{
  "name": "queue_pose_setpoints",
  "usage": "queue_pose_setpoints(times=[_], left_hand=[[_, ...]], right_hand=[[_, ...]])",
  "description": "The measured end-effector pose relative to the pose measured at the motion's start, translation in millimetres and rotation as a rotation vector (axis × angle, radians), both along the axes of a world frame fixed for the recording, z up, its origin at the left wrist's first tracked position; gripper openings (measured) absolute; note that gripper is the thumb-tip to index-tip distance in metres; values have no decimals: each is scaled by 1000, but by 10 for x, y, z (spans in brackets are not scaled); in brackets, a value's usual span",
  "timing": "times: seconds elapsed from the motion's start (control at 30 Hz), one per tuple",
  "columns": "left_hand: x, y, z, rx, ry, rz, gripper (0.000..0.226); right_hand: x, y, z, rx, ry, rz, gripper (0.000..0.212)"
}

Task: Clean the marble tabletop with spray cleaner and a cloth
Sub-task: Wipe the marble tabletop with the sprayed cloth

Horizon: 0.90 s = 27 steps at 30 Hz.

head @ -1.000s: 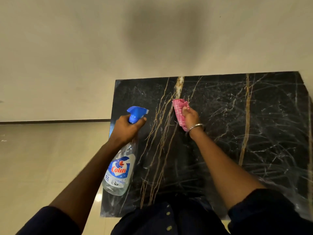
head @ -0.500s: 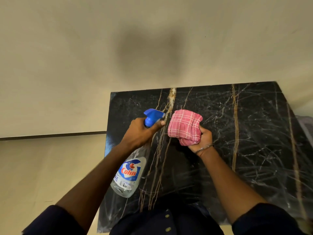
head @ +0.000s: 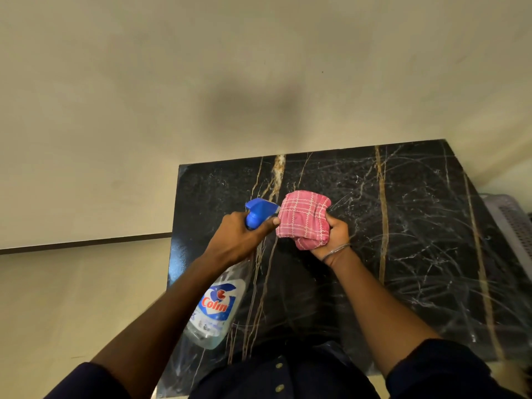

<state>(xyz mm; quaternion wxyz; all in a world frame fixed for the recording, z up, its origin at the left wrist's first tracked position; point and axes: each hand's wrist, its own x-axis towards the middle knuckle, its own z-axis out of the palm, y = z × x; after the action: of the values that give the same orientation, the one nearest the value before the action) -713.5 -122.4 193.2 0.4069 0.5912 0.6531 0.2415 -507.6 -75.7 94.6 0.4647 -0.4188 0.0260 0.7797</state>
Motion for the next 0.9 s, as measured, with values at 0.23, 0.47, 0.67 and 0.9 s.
queue_pose_setpoints(times=[0.23,0.47,0.67,0.9], left_hand=[[118,126,12,92,5,69,45],[-53,199,-114,52,19,120,35],[-460,264,-307,1,-39,272,32],[-642,507,-484,-27,-23,250,32]], right_hand=[[-56,-8,32,-2,49,11,63],[-95,148,-83,12,-41,-8,50],[-325,540,-243,346,-794,85,28],[-1161,385,-730,1191,-1809,1295,53]])
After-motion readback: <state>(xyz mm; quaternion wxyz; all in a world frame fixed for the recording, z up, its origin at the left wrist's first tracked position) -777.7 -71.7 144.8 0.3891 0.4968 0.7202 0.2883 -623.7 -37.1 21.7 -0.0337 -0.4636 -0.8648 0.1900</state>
